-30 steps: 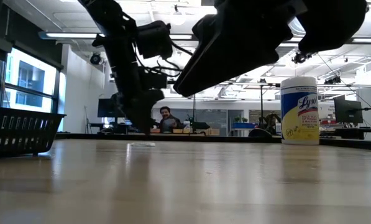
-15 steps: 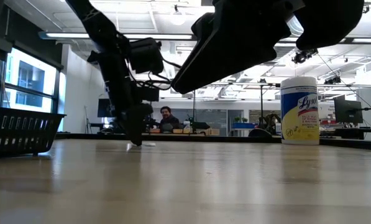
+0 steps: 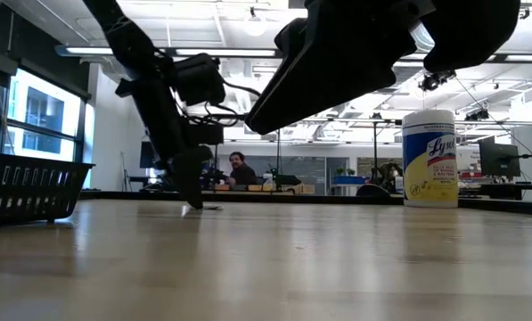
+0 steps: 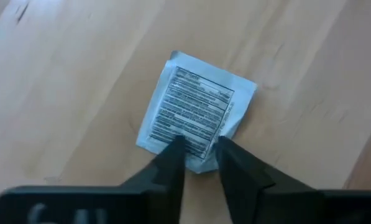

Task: Pick & Place First Aid Supplies
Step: Put the towelette pack into the top black bin

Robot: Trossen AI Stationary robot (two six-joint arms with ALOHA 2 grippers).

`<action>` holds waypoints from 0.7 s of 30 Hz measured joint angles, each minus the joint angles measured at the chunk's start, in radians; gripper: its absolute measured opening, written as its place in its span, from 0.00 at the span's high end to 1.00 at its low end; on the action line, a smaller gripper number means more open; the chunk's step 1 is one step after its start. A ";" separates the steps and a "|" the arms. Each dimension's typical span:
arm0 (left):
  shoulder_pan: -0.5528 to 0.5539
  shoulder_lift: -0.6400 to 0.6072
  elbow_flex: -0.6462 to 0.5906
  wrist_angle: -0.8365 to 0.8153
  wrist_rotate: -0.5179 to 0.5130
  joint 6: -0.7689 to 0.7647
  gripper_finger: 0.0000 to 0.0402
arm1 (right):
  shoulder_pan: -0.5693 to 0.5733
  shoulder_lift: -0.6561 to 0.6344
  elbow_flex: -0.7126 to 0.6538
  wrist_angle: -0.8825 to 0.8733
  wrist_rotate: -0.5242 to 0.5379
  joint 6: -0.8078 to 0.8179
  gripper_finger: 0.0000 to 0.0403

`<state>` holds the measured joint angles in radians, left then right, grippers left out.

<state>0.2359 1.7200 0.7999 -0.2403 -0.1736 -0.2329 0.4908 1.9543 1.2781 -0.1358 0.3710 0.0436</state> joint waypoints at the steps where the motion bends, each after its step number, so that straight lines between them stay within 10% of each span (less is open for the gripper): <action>1: 0.000 -0.001 -0.013 0.023 0.003 0.000 0.81 | 0.000 0.000 0.000 0.000 0.000 0.000 0.72; 11: -0.004 -0.065 -0.035 0.041 0.041 -0.008 0.98 | 0.000 0.000 0.000 0.000 0.014 -0.004 0.72; 21: -0.191 -0.490 -0.039 -0.274 0.159 -0.102 0.99 | 0.000 0.000 0.000 -0.006 0.015 -0.002 0.72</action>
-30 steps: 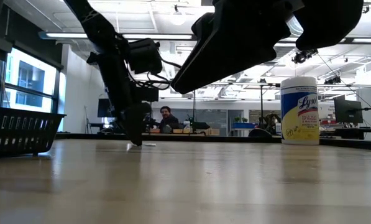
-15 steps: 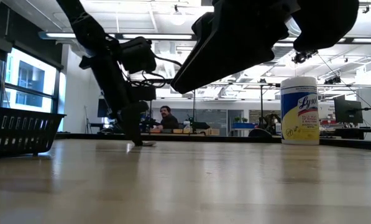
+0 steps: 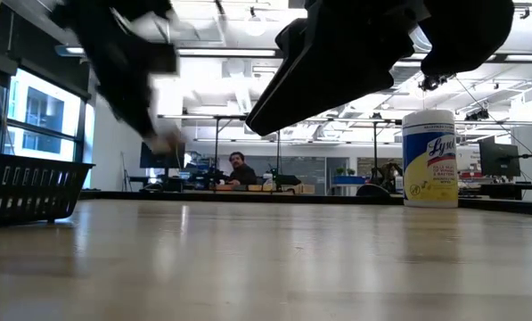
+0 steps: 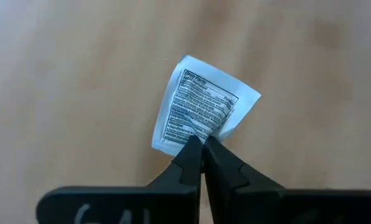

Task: Pick & Place First Aid Supplies
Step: Put the towelette pack into the top black bin

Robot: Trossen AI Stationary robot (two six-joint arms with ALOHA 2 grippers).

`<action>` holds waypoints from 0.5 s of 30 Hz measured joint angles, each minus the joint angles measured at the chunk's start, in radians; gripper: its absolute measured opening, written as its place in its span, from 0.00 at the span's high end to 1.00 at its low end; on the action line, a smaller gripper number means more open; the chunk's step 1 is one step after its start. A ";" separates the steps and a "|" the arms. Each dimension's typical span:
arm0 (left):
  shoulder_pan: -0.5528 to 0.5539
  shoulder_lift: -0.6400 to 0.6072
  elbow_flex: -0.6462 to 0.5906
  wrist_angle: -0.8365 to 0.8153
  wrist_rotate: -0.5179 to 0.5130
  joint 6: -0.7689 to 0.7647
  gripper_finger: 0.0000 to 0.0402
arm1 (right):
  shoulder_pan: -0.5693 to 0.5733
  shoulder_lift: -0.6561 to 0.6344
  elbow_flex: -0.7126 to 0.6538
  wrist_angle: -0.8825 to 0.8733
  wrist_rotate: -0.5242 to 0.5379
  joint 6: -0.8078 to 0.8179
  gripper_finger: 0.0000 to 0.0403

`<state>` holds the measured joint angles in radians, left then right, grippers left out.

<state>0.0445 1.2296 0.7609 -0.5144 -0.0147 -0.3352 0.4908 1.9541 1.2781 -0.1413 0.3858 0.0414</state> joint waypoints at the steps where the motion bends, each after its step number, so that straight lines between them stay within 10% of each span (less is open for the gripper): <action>1: -0.042 -0.052 0.000 -0.032 0.029 -0.006 0.99 | 0.000 0.000 0.000 0.000 0.002 0.000 0.72; 6: -0.300 -0.251 0.002 -0.186 0.168 -0.051 1.00 | 0.000 0.000 0.000 0.005 0.034 -0.001 0.72; 15: -0.736 -0.299 -0.050 -0.249 -0.080 -0.288 0.99 | -0.026 0.000 0.001 0.032 0.046 0.002 0.72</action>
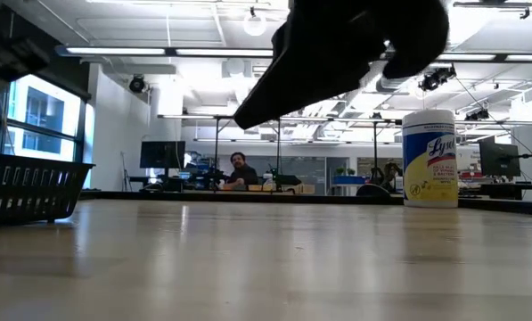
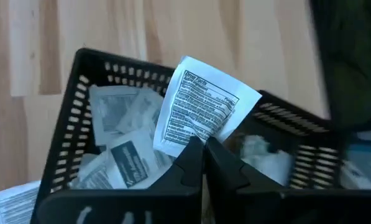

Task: Pick & Place First Aid Supplies
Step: Put the towelette pack into the top black bin

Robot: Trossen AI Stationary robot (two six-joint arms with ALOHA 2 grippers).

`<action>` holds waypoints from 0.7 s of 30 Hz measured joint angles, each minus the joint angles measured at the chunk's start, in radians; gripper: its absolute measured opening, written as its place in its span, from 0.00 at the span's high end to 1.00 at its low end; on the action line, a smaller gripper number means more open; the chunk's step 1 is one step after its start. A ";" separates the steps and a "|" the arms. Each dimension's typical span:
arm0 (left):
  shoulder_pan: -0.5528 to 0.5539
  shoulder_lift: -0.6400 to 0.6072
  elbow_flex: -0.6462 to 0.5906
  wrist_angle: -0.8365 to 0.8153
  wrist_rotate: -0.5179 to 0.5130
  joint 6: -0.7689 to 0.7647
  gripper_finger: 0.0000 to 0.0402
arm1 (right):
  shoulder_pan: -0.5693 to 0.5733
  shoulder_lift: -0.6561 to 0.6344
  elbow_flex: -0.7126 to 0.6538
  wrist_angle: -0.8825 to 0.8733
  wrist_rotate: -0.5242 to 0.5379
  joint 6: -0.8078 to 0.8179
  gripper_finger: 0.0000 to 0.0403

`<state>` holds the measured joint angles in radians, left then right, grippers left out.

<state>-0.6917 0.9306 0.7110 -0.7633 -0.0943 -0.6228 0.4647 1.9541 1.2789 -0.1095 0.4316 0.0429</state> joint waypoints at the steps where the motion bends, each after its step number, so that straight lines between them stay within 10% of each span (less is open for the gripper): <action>1: -0.022 0.011 -0.013 0.007 -0.036 -0.019 0.99 | -0.004 0.000 0.000 0.004 0.000 0.000 0.72; 15: -0.061 0.176 -0.112 0.118 -0.212 -0.138 0.98 | -0.053 0.000 0.000 0.026 -0.027 0.031 0.72; 21: -0.061 0.222 -0.112 0.126 -0.251 -0.176 0.82 | -0.053 0.000 0.000 0.033 -0.049 0.031 0.72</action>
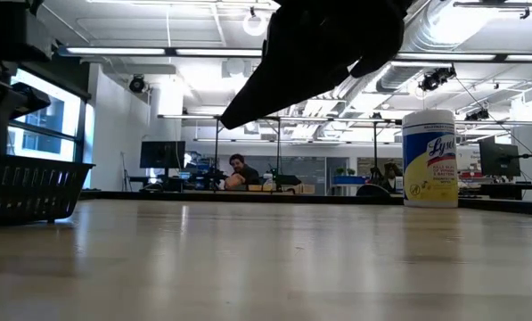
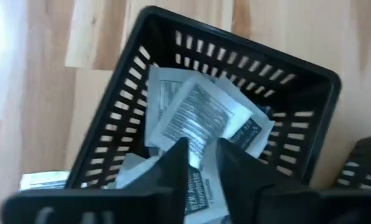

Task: Pick & Place First Aid Supplies
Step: Put the towelette pack into the top black bin

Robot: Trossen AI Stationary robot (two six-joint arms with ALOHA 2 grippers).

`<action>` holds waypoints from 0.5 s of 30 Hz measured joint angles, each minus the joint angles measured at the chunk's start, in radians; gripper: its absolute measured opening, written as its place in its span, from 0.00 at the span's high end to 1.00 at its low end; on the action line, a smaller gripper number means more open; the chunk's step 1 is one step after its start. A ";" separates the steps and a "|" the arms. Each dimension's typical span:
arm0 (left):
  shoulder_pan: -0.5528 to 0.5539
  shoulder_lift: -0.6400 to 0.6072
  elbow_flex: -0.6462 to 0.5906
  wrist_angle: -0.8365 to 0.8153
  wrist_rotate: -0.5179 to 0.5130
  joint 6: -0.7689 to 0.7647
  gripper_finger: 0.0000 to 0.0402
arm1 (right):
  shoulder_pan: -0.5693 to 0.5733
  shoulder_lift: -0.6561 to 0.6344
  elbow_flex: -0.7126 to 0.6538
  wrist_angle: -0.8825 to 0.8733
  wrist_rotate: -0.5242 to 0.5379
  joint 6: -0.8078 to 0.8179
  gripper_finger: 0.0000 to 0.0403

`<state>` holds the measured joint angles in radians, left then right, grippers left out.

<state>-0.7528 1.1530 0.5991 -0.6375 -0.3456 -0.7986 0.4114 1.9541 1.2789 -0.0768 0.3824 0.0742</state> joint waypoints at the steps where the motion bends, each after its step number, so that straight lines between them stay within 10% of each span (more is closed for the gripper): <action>1: 0.000 0.000 0.000 -0.001 -0.006 0.000 0.78 | 0.000 0.000 0.000 0.003 -0.011 0.000 0.72; 15: 0.004 -0.007 0.186 0.085 -0.133 0.304 0.55 | -0.014 -0.086 -0.041 0.073 -0.104 -0.282 0.72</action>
<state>-0.7485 1.1459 0.7851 -0.5526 -0.4783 -0.4944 0.3973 1.8678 1.2382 -0.0040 0.2780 -0.2073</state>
